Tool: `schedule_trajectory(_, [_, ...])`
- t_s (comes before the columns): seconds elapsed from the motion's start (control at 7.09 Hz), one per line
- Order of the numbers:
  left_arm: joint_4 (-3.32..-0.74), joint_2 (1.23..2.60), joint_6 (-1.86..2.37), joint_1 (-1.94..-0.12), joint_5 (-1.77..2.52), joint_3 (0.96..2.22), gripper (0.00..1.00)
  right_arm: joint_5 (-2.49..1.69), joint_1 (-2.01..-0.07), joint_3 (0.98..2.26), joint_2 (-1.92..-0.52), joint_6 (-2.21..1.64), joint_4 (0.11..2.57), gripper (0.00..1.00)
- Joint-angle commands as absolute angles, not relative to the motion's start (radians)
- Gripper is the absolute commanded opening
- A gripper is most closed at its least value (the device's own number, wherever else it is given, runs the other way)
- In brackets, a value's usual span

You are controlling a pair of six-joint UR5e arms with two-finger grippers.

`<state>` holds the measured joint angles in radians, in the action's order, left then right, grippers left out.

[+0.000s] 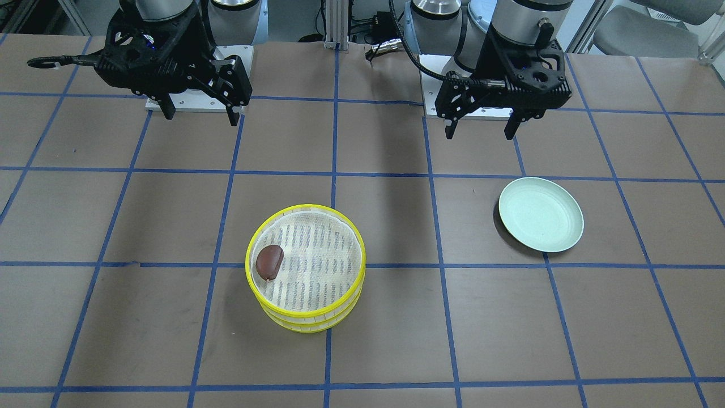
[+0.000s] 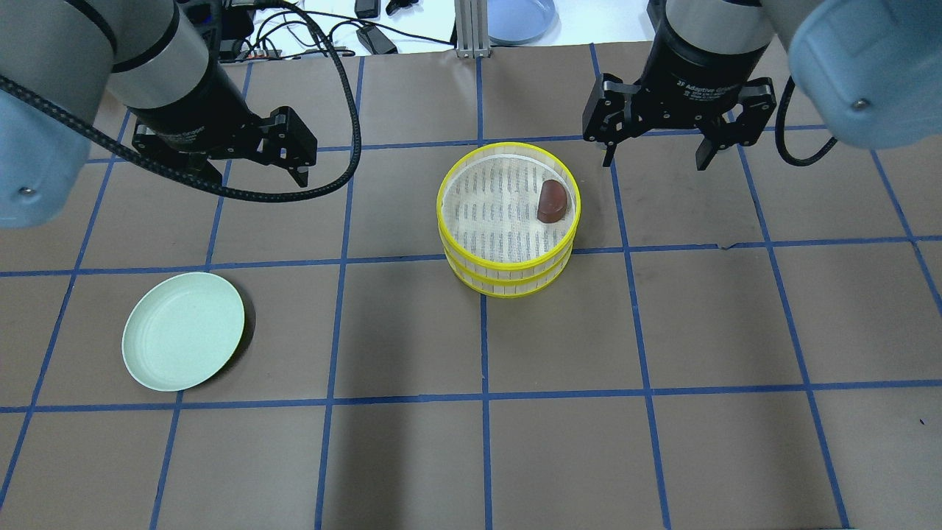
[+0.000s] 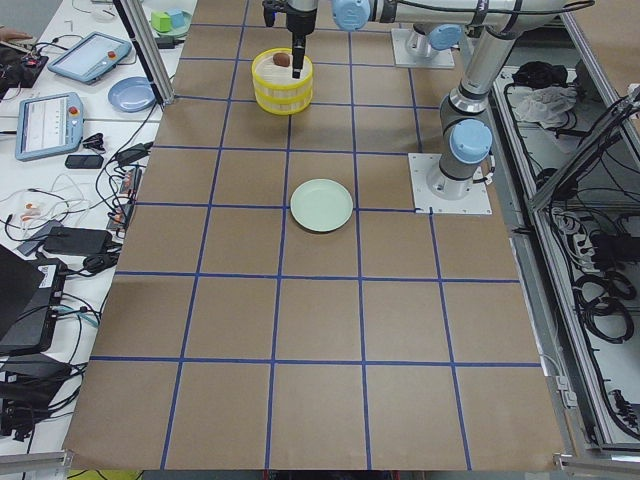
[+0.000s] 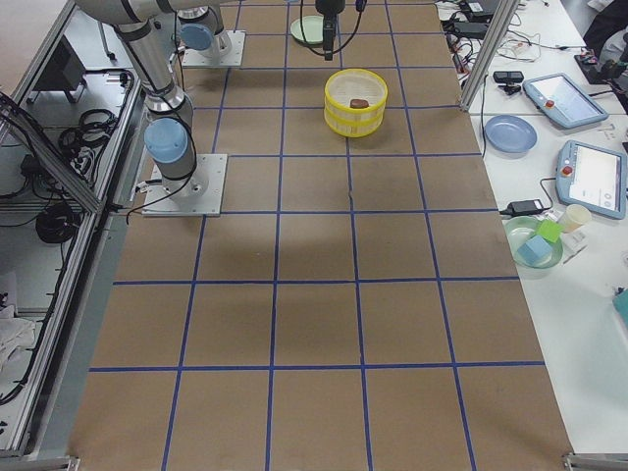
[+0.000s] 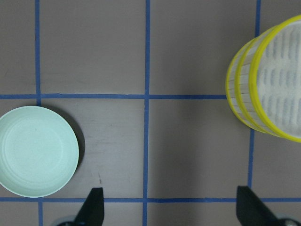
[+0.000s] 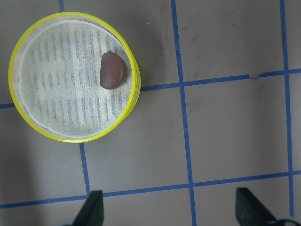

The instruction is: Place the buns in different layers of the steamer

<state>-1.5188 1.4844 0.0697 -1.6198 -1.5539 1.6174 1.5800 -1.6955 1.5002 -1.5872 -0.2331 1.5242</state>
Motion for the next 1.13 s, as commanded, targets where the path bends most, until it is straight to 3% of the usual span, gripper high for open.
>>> schedule_trajectory(0.0, [-1.529, 1.468, 0.063, -1.626, -1.523, 1.623, 1.00, 1.582, -1.695, 1.500, -1.586, -0.233, 1.523, 1.00])
schedule_trajectory(0.99, [-1.545, 1.430, 0.040, -1.620, -1.554, 1.643, 1.00, 1.583, -1.695, 1.500, -1.586, -0.232, 1.520, 1.00])
